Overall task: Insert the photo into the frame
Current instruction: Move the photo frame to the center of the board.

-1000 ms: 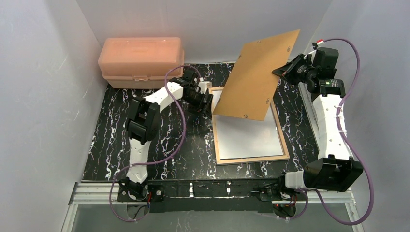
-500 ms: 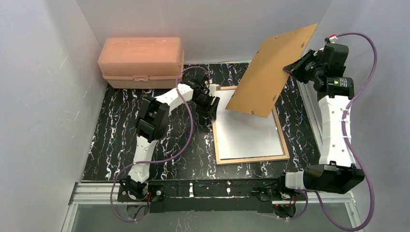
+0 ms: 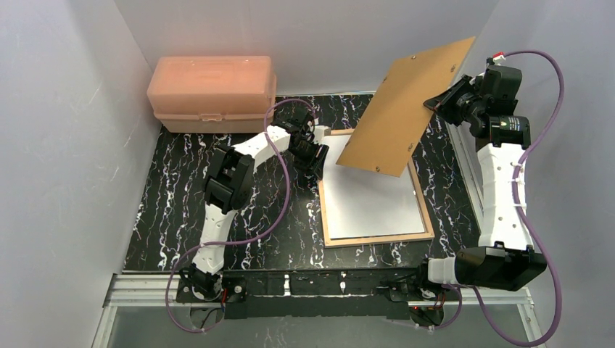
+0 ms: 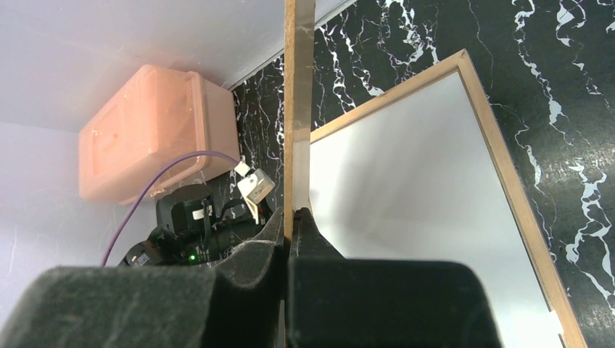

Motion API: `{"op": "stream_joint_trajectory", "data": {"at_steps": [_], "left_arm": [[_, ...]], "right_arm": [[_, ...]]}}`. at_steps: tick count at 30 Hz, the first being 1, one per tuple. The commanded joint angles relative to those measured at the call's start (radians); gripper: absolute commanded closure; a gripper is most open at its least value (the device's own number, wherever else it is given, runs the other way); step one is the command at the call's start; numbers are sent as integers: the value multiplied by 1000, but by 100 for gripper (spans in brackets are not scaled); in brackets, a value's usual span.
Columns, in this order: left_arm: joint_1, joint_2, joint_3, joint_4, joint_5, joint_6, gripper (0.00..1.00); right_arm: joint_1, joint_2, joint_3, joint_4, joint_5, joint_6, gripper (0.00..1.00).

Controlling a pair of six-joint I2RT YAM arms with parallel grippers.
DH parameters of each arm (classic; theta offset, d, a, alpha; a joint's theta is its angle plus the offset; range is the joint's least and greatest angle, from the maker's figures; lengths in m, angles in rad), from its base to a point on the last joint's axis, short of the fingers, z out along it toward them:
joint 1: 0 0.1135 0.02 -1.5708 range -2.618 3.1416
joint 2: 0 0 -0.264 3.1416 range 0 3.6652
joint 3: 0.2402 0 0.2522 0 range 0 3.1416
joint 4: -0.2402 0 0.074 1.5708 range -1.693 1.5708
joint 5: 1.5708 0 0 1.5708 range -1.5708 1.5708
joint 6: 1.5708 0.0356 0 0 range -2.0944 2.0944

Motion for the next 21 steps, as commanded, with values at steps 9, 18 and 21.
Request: {"op": "stream_joint_trajectory", "data": {"at_steps": [9,18,21], "left_arm": [[-36,19,-28,-17,-35,24,49],[-24,-61,-151,-5,-85,107,57],[-21,-64,-164,-3,-104,123,58]], "right_arm": [[-14,-57,-24,116,-44,30,99],[-15,-64,-57,142,-72,54,99],[-15,-71,-76,155,-82,66,99]]}}
